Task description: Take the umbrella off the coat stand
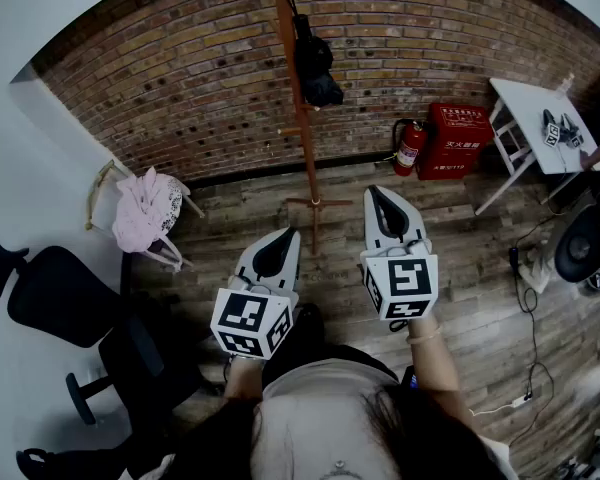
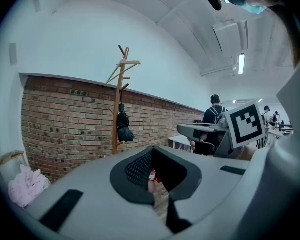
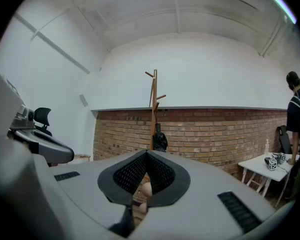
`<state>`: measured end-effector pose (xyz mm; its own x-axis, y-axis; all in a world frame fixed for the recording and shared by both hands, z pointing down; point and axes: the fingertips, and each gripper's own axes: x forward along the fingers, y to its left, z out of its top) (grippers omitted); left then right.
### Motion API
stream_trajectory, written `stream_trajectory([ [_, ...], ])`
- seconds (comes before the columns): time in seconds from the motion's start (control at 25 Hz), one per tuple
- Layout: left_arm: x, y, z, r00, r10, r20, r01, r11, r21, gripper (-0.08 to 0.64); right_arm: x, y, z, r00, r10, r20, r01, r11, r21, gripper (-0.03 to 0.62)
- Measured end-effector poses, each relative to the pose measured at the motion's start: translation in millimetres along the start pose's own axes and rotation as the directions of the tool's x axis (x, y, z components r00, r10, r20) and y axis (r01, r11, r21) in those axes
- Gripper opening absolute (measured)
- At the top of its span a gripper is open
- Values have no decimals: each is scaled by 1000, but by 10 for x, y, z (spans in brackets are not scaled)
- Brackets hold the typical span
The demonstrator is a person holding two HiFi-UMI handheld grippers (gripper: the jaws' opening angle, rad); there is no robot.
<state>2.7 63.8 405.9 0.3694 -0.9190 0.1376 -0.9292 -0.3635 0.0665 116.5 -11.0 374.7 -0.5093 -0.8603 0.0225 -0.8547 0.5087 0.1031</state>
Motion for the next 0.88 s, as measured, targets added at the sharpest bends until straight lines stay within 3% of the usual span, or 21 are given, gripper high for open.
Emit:
stream_trajectory([
  [0.88,493,863,91,998,-58,6,58,998,-5,9,895,142,-11,999,-49,-17,49,999,-6,37],
])
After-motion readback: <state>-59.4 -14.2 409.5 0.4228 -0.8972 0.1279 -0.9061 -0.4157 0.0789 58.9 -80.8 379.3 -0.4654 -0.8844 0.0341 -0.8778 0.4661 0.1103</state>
